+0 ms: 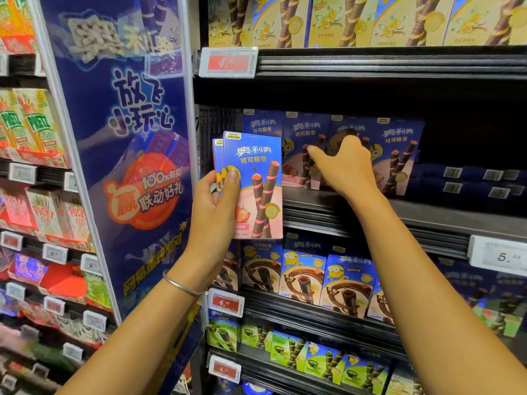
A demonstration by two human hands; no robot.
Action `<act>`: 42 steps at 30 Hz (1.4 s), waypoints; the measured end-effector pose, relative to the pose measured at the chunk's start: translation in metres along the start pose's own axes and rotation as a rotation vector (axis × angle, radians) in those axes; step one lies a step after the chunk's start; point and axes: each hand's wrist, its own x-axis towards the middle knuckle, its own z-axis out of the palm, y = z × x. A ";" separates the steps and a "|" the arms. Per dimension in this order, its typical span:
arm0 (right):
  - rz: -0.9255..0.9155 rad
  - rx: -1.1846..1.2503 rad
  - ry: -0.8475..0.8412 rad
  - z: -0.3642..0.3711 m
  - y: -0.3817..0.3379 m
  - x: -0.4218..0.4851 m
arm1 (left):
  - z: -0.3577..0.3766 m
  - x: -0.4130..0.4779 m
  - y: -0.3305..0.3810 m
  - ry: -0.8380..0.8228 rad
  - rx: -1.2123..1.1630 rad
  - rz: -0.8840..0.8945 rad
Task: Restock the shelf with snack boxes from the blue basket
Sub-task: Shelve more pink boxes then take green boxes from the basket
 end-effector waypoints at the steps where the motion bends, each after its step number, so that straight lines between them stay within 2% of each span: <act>1: -0.013 0.063 -0.023 -0.003 -0.003 -0.003 | 0.002 0.000 0.001 -0.004 0.005 0.008; 7: -0.106 0.455 -0.280 -0.021 -0.027 -0.028 | 0.017 0.004 0.013 -0.013 -0.023 0.022; 12: -0.123 0.461 -0.373 -0.025 -0.032 -0.043 | 0.034 0.004 0.027 -0.059 -0.046 0.052; 15: -0.118 0.423 -0.340 -0.027 -0.031 -0.048 | 0.043 0.006 0.031 -0.056 -0.065 0.052; 20: -0.032 0.526 -0.327 -0.041 -0.025 -0.044 | 0.051 0.016 0.033 -0.096 -0.109 0.016; 24: 0.003 0.515 -0.247 -0.056 -0.014 -0.037 | 0.053 0.030 0.020 0.054 -0.002 0.071; 31: 0.082 0.485 -0.074 -0.078 0.020 -0.009 | 0.056 0.048 0.017 0.091 0.063 0.102; 37: 0.159 0.175 0.146 -0.075 0.051 0.011 | 0.057 0.049 0.017 0.086 0.063 0.077; 42: 0.189 -0.013 0.149 -0.060 0.053 0.014 | 0.057 0.047 0.017 0.079 0.054 0.065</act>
